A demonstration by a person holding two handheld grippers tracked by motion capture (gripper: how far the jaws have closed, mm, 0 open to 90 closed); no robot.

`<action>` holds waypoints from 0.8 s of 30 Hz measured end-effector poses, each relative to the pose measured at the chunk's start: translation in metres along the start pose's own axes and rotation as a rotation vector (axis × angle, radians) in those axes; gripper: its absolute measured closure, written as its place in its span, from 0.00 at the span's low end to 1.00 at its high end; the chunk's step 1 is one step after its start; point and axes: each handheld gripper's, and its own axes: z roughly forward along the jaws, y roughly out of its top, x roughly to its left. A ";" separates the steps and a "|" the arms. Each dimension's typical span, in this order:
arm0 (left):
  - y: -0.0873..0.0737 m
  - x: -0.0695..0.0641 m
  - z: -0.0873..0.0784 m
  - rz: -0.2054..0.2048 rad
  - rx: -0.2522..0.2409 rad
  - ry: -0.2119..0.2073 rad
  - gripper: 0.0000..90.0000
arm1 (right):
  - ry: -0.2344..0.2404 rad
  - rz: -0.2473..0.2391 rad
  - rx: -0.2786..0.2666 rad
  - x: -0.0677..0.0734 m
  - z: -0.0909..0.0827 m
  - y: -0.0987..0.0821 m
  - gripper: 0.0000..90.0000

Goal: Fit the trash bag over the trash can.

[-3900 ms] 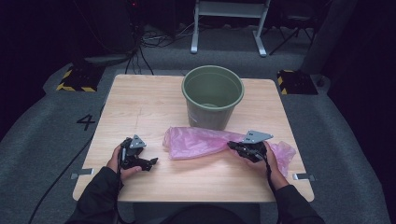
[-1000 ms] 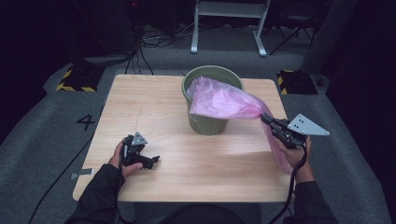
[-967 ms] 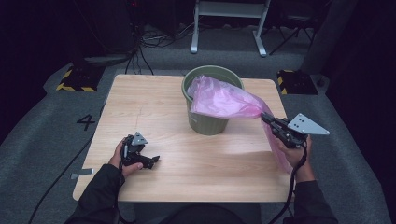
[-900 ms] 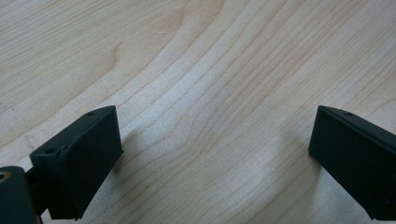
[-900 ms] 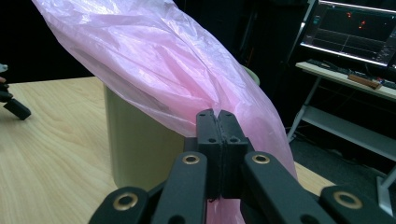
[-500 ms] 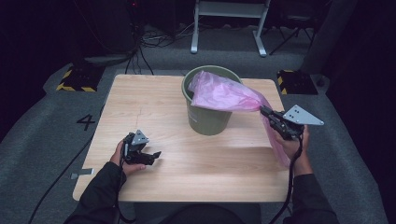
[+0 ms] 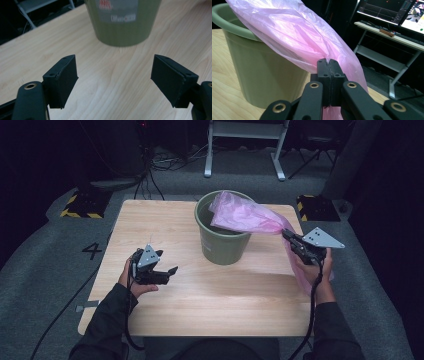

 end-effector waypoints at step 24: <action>0.102 -0.011 0.015 0.137 -0.106 -0.017 0.26 | -0.033 -0.057 0.041 0.002 0.005 0.008 1.00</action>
